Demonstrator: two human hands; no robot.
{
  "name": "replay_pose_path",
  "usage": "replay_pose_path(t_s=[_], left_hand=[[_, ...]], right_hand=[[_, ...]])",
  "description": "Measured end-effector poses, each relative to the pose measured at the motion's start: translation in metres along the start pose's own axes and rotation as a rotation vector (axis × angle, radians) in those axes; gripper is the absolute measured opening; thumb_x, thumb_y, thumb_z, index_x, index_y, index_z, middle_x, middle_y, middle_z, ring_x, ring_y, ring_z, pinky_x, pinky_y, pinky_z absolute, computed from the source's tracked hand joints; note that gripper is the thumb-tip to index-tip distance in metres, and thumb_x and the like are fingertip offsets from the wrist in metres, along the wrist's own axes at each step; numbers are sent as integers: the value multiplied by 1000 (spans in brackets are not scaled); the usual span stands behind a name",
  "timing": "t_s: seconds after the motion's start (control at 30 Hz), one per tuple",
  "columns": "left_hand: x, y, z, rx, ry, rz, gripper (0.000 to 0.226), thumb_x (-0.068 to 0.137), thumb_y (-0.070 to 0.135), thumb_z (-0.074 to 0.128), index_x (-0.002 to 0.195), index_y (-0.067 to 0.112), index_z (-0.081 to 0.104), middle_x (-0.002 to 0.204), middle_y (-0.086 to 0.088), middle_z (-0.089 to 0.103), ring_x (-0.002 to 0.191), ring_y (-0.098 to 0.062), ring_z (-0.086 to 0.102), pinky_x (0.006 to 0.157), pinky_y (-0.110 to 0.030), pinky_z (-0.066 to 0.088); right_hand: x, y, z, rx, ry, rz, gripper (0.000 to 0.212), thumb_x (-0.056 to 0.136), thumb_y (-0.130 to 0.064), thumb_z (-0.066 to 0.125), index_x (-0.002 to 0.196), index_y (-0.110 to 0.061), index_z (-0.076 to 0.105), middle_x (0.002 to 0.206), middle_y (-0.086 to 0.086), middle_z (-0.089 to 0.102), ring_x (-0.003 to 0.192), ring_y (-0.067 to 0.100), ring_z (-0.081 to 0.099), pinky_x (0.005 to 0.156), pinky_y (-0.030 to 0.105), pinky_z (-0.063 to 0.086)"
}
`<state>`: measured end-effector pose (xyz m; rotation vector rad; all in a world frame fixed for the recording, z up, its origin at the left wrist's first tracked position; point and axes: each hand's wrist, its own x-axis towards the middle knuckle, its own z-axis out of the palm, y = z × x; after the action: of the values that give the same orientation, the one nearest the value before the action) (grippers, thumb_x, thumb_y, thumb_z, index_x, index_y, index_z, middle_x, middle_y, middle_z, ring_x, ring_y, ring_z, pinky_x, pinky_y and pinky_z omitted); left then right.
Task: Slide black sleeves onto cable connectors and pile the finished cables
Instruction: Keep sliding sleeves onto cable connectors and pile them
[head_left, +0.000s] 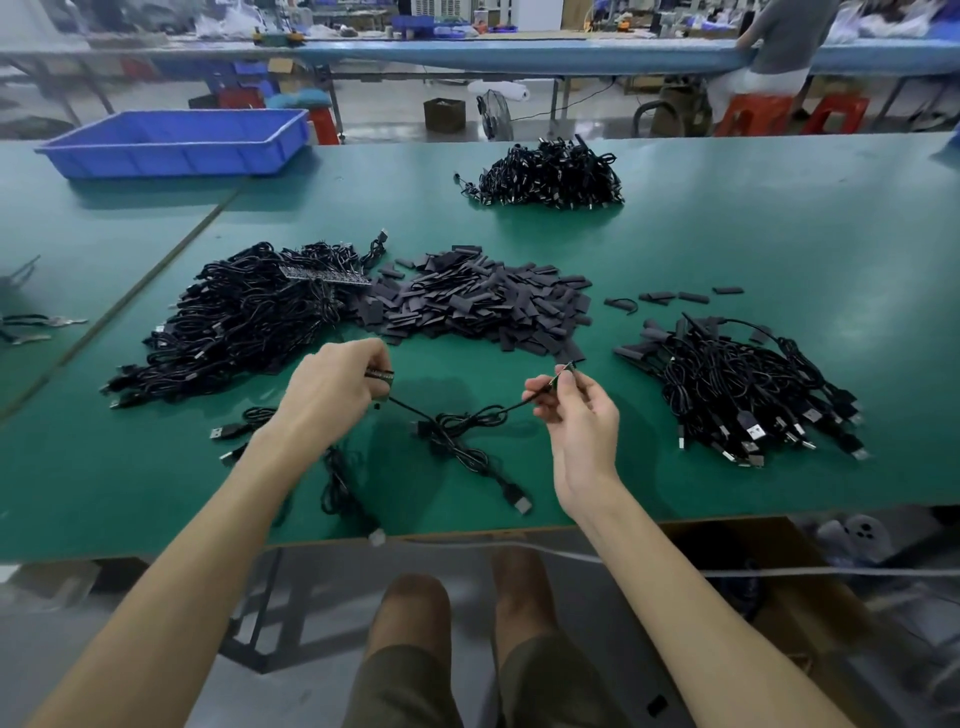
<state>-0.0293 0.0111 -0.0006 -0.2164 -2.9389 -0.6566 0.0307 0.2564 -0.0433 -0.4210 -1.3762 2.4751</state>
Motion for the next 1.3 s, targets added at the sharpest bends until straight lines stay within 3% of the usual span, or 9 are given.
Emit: replay_pose_path(t_s=[0.1, 0.33, 0.47, 0.63, 0.77, 0.9, 1.13, 1.2, 1.3], left_hand=[[5, -2, 14, 100, 122, 35, 23, 87, -4, 69, 99, 15, 66, 93, -2, 71, 83, -22, 54, 75, -37, 41], [22, 1, 29, 178, 252, 32, 21, 93, 3, 69, 113, 10, 67, 114, -12, 62, 111, -32, 47, 101, -43, 31], [31, 30, 41, 282, 319, 175, 46, 87, -12, 57, 127, 11, 62, 125, -11, 58, 118, -31, 47, 106, -43, 26], [50, 97, 64, 192, 115, 473, 47, 93, -6, 58, 136, 11, 58, 133, -7, 58, 124, -27, 52, 103, -40, 42], [66, 134, 86, 345, -15, 564, 67, 83, -5, 70, 142, 14, 47, 139, -3, 52, 129, -26, 46, 100, -37, 44], [76, 146, 97, 453, -54, 578, 47, 88, 0, 65, 132, 13, 56, 135, -5, 49, 126, -26, 45, 96, -35, 45], [76, 132, 103, 436, 96, 589, 24, 94, 11, 67, 117, 17, 65, 123, -2, 57, 118, -25, 50, 98, -35, 38], [72, 125, 99, 335, 112, 556, 19, 98, 12, 61, 116, 16, 65, 119, -3, 62, 113, -25, 54, 95, -35, 39], [55, 119, 85, -330, 59, 251, 12, 104, 16, 53, 104, 12, 65, 94, -3, 72, 79, -23, 68, 71, -35, 51]], right_hand=[[0, -1, -1, 2, -4, 11, 15, 109, -12, 51, 110, -2, 61, 75, 3, 72, 67, 13, 65, 63, 24, 51], [1, -3, -3, 34, 5, 60, 18, 107, -18, 55, 102, -7, 68, 70, -1, 65, 63, 10, 53, 65, 25, 45], [0, -3, -1, -40, -33, 41, 21, 107, -20, 57, 97, -9, 72, 71, -2, 65, 63, 9, 54, 67, 27, 45], [0, 0, -1, -115, -12, 6, 22, 104, -5, 49, 97, -10, 70, 68, -4, 60, 61, 8, 48, 64, 28, 39], [0, 3, -1, -162, -1, -19, 19, 102, -5, 49, 99, -11, 67, 65, -7, 54, 60, 8, 45, 62, 27, 38], [1, 6, -1, -179, 1, -24, 17, 102, -7, 52, 104, -12, 68, 68, -6, 56, 63, 9, 46, 61, 23, 42], [2, 9, -3, -195, -5, -28, 14, 102, -11, 55, 103, -15, 69, 70, -6, 58, 64, 9, 48, 62, 23, 42], [1, 8, -2, -208, -6, -27, 13, 102, -12, 56, 104, -15, 68, 71, -6, 59, 66, 10, 49, 64, 24, 43], [1, 7, -3, -206, -2, -39, 11, 104, -13, 57, 106, -13, 68, 71, -7, 62, 67, 10, 52, 67, 26, 45]])
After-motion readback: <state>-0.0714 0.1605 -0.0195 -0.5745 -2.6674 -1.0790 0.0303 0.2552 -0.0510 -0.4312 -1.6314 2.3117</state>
